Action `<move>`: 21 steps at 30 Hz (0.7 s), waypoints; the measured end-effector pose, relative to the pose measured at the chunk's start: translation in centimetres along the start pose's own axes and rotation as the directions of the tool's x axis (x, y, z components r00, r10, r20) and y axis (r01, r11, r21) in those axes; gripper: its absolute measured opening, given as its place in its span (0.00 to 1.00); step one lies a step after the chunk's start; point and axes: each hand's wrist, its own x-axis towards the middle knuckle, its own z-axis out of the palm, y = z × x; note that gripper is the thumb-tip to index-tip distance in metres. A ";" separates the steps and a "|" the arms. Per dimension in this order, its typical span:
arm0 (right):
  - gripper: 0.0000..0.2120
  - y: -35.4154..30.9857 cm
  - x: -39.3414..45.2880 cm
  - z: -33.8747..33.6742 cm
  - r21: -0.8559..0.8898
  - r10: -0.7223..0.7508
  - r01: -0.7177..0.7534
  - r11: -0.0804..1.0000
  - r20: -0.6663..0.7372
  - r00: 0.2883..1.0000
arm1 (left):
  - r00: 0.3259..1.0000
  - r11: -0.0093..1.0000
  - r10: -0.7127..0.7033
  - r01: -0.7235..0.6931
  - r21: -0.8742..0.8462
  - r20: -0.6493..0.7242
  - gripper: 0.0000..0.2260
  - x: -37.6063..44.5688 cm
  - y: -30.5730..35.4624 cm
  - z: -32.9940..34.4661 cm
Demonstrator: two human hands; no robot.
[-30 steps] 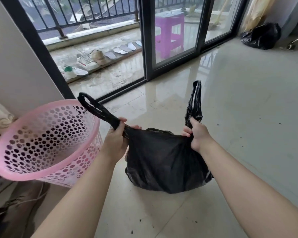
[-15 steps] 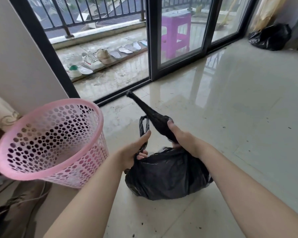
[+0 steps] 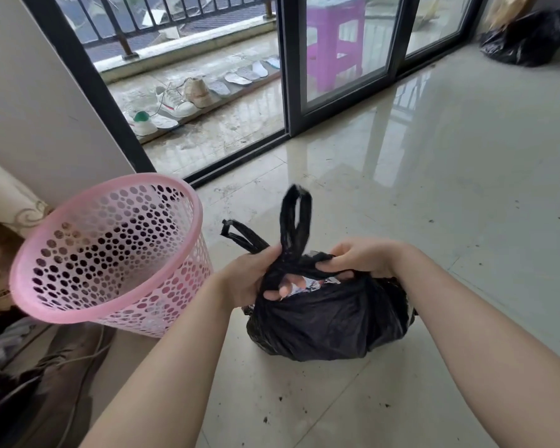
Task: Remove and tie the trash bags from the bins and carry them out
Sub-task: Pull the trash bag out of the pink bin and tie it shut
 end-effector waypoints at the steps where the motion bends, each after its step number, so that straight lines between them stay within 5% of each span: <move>1: 0.23 0.1 -0.1 -0.3 0.015 0.015 -0.015 1.000 -0.013 1.000 | 1.000 0.999 -0.002 0.001 0.034 0.030 0.18 -0.1 0.0 0.0; 5: 0.13 0.2 -0.4 -0.7 0.088 0.038 -0.029 0.996 -0.105 0.994 | 0.998 0.992 0.000 -0.008 0.124 0.059 0.08 -0.3 0.5 0.1; 9: 0.11 -0.6 -0.7 -1.2 0.140 -0.009 0.043 0.989 -0.231 0.973 | 0.967 0.968 0.114 -0.056 0.245 -0.229 0.13 0.5 1.1 0.6; 13: 0.04 -1.5 -1.6 -1.8 0.229 -0.129 0.162 0.960 -0.151 0.980 | 0.815 0.944 0.319 -0.224 0.244 -0.484 0.15 1.3 1.4 0.9; 18: 0.06 -2.2 -1.9 -1.9 0.237 -0.183 0.230 0.944 -0.204 0.962 | 0.673 0.828 0.561 -0.462 0.318 -0.482 0.12 1.3 2.2 1.9; 21: 0.09 -2.1 -1.5 -1.7 0.302 -0.179 0.268 0.915 -0.293 0.939 | 0.709 0.824 0.540 -0.555 0.114 -0.454 0.13 1.2 2.3 1.4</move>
